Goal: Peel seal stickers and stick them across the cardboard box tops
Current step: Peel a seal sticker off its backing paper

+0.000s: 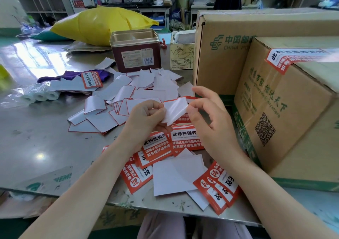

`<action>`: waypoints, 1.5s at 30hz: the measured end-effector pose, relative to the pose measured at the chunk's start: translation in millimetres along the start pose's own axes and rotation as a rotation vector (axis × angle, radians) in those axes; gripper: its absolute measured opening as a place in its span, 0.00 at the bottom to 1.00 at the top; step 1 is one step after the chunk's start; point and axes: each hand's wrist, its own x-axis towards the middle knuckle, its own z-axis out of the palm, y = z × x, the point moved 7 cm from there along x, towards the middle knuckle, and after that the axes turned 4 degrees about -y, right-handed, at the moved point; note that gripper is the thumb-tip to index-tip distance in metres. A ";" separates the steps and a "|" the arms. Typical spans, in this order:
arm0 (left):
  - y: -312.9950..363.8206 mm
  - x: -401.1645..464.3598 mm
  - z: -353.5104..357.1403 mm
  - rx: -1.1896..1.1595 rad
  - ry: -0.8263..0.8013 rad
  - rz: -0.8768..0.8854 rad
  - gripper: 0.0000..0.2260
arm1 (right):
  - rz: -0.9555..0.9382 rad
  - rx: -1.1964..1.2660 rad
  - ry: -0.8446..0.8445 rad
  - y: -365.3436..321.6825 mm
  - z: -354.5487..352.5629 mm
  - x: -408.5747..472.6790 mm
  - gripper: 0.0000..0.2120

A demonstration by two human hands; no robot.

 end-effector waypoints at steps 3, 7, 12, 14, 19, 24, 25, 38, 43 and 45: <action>-1.1 0.6 -5.1 -0.053 0.043 -0.008 0.06 | 0.022 0.078 -0.045 -0.5 2.1 -0.1 0.05; 6.6 -2.9 -10.3 -0.016 0.093 0.056 0.08 | 0.067 0.172 -0.087 1.5 3.8 -2.0 0.07; 10.0 -4.3 -13.5 0.121 0.156 0.060 0.12 | 0.047 0.143 -0.018 0.2 -2.5 -1.8 0.10; 10.2 -5.1 -17.5 0.183 0.216 0.046 0.12 | 0.021 0.111 0.015 -0.3 -4.4 -1.8 0.14; 11.3 -3.4 -25.3 0.308 0.332 0.073 0.12 | 0.050 0.105 0.106 3.6 -10.0 -2.2 0.17; 7.2 0.3 -33.3 0.542 0.422 0.101 0.15 | 0.079 0.100 0.181 11.9 -16.1 -1.9 0.19; 5.9 0.5 -34.1 0.583 0.432 0.101 0.15 | 0.096 0.108 0.181 12.8 -16.4 -2.0 0.19; 34.2 -11.9 -9.0 0.673 0.350 0.534 0.13 | 0.142 -0.077 0.140 12.7 -11.7 -1.0 0.14; 40.7 -18.7 7.2 0.642 0.231 0.670 0.13 | 0.148 -0.130 0.117 12.8 -9.3 -0.9 0.14; 40.2 -19.5 4.5 0.641 0.245 0.689 0.11 | 0.147 -0.138 0.107 13.3 -7.3 -0.8 0.14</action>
